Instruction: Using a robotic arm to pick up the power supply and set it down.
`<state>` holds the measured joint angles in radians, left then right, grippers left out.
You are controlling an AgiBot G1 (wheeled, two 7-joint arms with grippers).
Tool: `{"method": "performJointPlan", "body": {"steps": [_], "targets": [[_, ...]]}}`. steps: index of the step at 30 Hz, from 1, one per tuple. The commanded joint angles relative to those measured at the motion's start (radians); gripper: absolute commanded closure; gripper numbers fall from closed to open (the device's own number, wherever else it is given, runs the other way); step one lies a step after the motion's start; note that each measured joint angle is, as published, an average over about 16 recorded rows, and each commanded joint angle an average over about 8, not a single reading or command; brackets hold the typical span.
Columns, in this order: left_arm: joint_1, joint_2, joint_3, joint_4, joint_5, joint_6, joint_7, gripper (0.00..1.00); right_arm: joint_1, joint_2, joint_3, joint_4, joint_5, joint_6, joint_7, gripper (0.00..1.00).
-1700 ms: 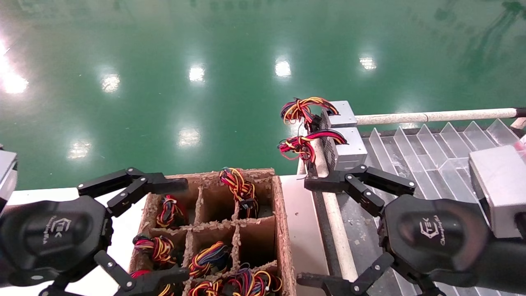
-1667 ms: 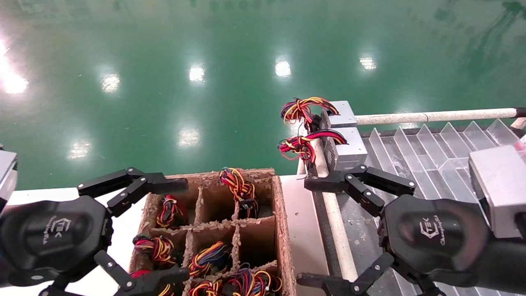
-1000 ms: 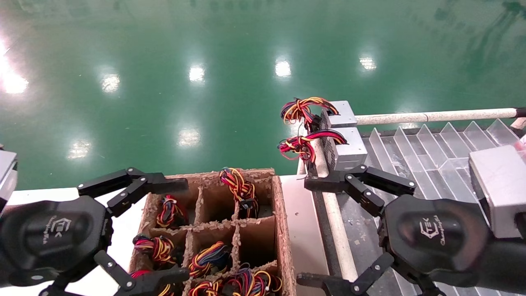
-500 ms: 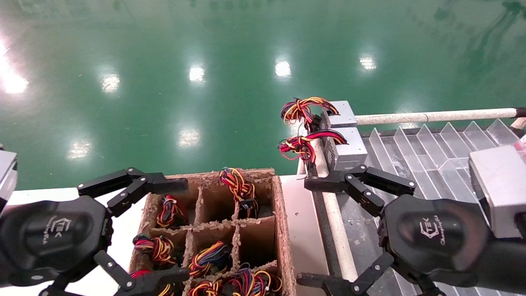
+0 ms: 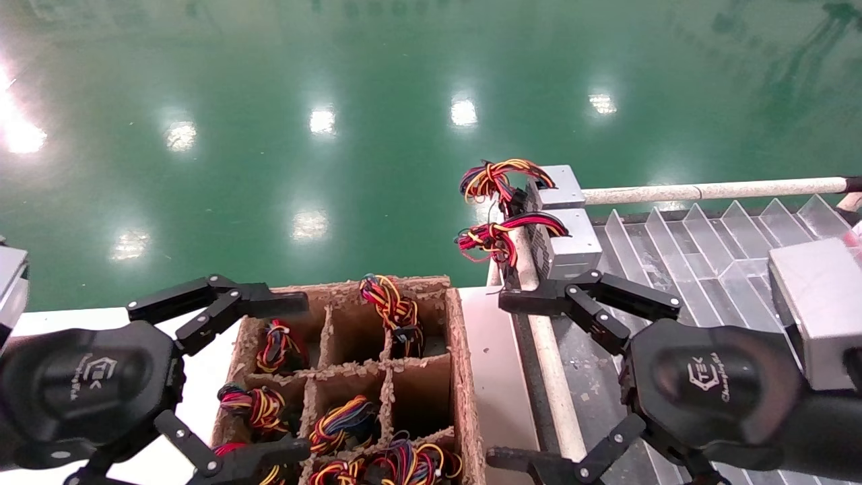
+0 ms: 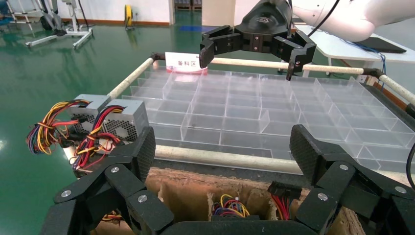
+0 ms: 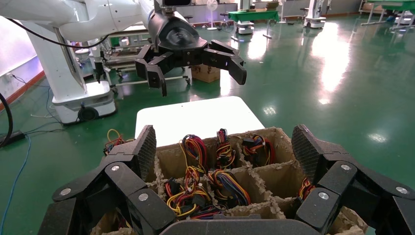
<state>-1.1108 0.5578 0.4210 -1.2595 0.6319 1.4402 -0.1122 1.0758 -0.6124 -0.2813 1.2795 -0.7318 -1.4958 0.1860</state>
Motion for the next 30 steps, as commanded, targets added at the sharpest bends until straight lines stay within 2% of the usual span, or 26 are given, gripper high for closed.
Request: {"method": "performJointPlan", "body": {"steps": [1, 3, 8, 14, 27, 28, 30], "targets": [[0.000, 0.000, 0.000, 0.000, 0.000, 0.000, 0.000, 0.75, 0.000, 0.000, 0.001, 0.001, 0.001, 0.001, 0.000, 0.00], [0.000, 0.000, 0.000, 0.000, 0.000, 0.000, 0.000, 1.00, 0.000, 0.000, -0.001, -0.001, -0.001, 0.000, 0.000, 0.00], [0.000, 0.000, 0.000, 0.000, 0.000, 0.000, 0.000, 1.00, 0.010, -0.029, -0.018, -0.047, -0.021, -0.002, -0.008, 0.00], [0.000, 0.000, 0.000, 0.000, 0.000, 0.000, 0.000, 1.00, 0.083, -0.142, -0.063, -0.185, -0.083, 0.000, -0.059, 0.00], [0.000, 0.000, 0.000, 0.000, 0.000, 0.000, 0.000, 1.00, 0.321, -0.439, -0.183, -0.706, -0.264, -0.004, -0.241, 0.00], [0.000, 0.000, 0.000, 0.000, 0.000, 0.000, 0.000, 1.00, 0.337, -0.458, -0.192, -0.744, -0.279, 0.002, -0.257, 0.02], [0.000, 0.000, 0.000, 0.000, 0.000, 0.000, 0.000, 1.00, 0.370, -0.496, -0.210, -0.815, -0.312, 0.019, -0.289, 0.15]]}}
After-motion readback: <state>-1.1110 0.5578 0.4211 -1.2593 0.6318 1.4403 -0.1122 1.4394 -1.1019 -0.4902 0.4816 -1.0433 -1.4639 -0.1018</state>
